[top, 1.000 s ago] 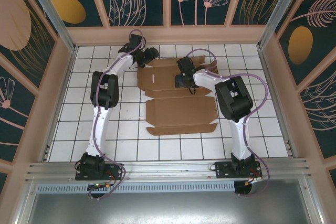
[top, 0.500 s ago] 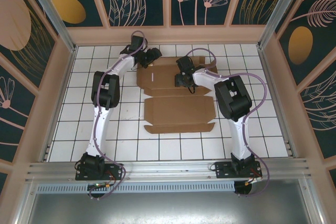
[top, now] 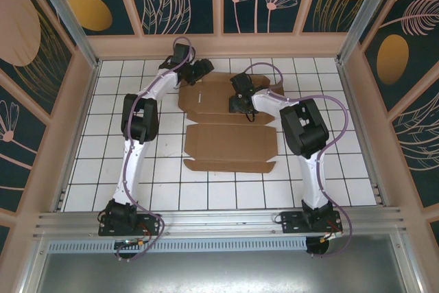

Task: Fold the paper box

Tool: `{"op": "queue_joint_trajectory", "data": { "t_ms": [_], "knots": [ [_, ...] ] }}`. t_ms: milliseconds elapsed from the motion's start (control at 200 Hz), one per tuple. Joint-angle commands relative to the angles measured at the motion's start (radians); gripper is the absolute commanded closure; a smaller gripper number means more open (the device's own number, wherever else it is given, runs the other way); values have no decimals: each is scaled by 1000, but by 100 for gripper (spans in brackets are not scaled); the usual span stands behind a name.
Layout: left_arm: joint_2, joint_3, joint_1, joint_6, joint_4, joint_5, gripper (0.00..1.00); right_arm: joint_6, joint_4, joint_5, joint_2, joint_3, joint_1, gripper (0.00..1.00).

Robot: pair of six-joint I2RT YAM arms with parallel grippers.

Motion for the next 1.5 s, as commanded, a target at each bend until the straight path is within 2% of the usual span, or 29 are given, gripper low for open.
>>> {"op": "queue_joint_trajectory", "data": {
  "t_ms": [0, 110, 225, 375, 505, 606, 751, 871, 1086, 1231, 1406, 1491],
  "knots": [
    [-116, -31, -2, 32, -33, -62, 28, 22, -111, -175, 138, -85, 21, 31],
    [-256, -165, 9, 59, 8, -115, 28, 24, -101, -185, 131, -101, 21, 31],
    [-361, -270, 13, 121, -27, -198, 28, 22, -91, -190, 118, -120, 19, 31],
    [-490, -512, 48, 144, -23, -320, 28, 22, -80, -199, 111, -138, 18, 31],
    [-517, -652, 79, 158, 29, -250, 29, 18, -72, -202, 104, -151, 18, 32],
    [-468, -664, 80, 192, 43, -131, 31, 18, -69, -208, 105, -156, 16, 32],
    [-421, -677, 79, 213, 76, -48, 36, 19, -67, -220, 106, -157, 18, 34],
    [-382, -670, 79, 217, 112, 43, 45, 19, -61, -228, 108, -168, 18, 36],
    [-351, -699, 79, 229, 164, 158, 68, 15, -58, -228, 104, -177, 16, 40],
    [-389, -749, 79, 242, 182, 172, 83, 18, -52, -225, 96, -188, 13, 41],
    [-401, -746, 84, 293, 103, 97, 84, 23, -42, -225, 87, -206, 6, 41],
    [-392, -756, 94, 300, 96, 98, 84, 25, -38, -229, 82, -214, 3, 41]
  ]
}}
